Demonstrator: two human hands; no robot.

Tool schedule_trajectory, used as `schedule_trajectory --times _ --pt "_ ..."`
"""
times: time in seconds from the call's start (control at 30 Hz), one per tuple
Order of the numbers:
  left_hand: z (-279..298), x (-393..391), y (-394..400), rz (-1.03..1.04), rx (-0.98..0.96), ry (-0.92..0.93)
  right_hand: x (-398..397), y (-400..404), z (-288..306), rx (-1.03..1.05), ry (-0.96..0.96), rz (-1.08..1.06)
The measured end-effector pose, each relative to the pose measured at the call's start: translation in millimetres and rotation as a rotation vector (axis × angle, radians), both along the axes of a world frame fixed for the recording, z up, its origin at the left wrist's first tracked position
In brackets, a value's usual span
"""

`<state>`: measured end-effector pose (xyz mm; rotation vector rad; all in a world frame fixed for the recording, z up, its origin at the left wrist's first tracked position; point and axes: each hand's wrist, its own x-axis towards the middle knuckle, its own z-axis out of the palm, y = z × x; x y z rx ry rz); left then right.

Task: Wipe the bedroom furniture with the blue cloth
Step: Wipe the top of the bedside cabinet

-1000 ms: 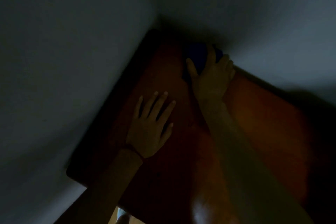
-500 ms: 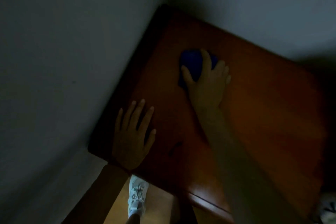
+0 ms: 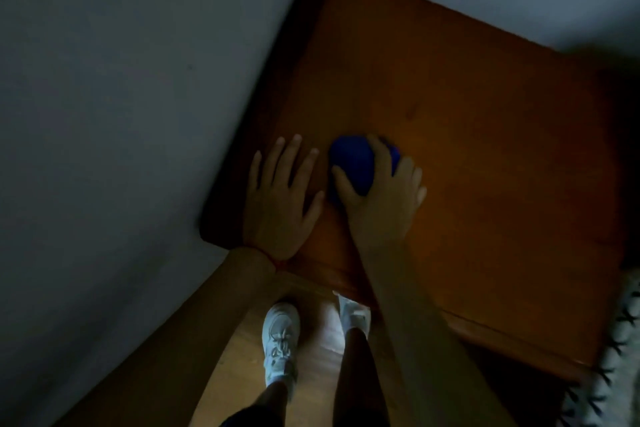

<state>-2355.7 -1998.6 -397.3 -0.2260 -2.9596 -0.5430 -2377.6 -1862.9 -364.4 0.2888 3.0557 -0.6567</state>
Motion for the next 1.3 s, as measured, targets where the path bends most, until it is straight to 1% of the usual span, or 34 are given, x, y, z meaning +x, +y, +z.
schedule_trajectory --times 0.07,0.1,0.17,0.27,0.33,0.4,0.5,0.57,0.7,0.8,1.0,1.1,1.23,1.3 --pt "1 7 -5 -0.009 -0.001 0.007 37 -6 1 0.028 -0.006 -0.009" --pt "1 12 -9 -0.005 -0.001 0.013 41 -8 1 0.03 -0.01 -0.012" --pt "0 23 -16 0.005 -0.004 0.037 24 -12 3 0.029 0.009 -0.007" --pt "-2 42 -28 0.042 -0.022 0.061 -16 -15 6 0.01 -0.038 -0.018" --pt "-3 54 -36 0.072 -0.006 0.057 -17 -16 4 -0.011 -0.033 -0.044" --pt "-5 64 -43 0.08 0.01 0.05 18 -21 1 -0.012 -0.011 -0.011" --pt "-10 65 -47 0.054 -0.007 0.078 88 -29 -2 0.042 0.004 0.033" --pt "-13 65 -47 0.056 -0.026 0.107 99 -34 -4 0.041 0.005 0.037" --pt "-15 67 -46 0.055 -0.026 0.115 46 -48 -4 0.028 0.104 0.068" --pt "-13 68 -48 0.049 -0.003 0.114 20 -56 -7 -0.007 0.072 0.043" --pt "-11 70 -51 0.043 0.002 0.074 86 -48 -7 0.077 0.086 0.148" --pt "-10 70 -49 0.044 0.001 0.077 51 -46 -7 0.132 0.133 0.174" --pt "-8 70 -48 0.053 0.023 0.068 -23 -43 -4 0.069 0.034 0.118" --pt "-7 70 -48 0.063 0.024 0.061 -25 -42 -5 0.043 0.055 0.149"
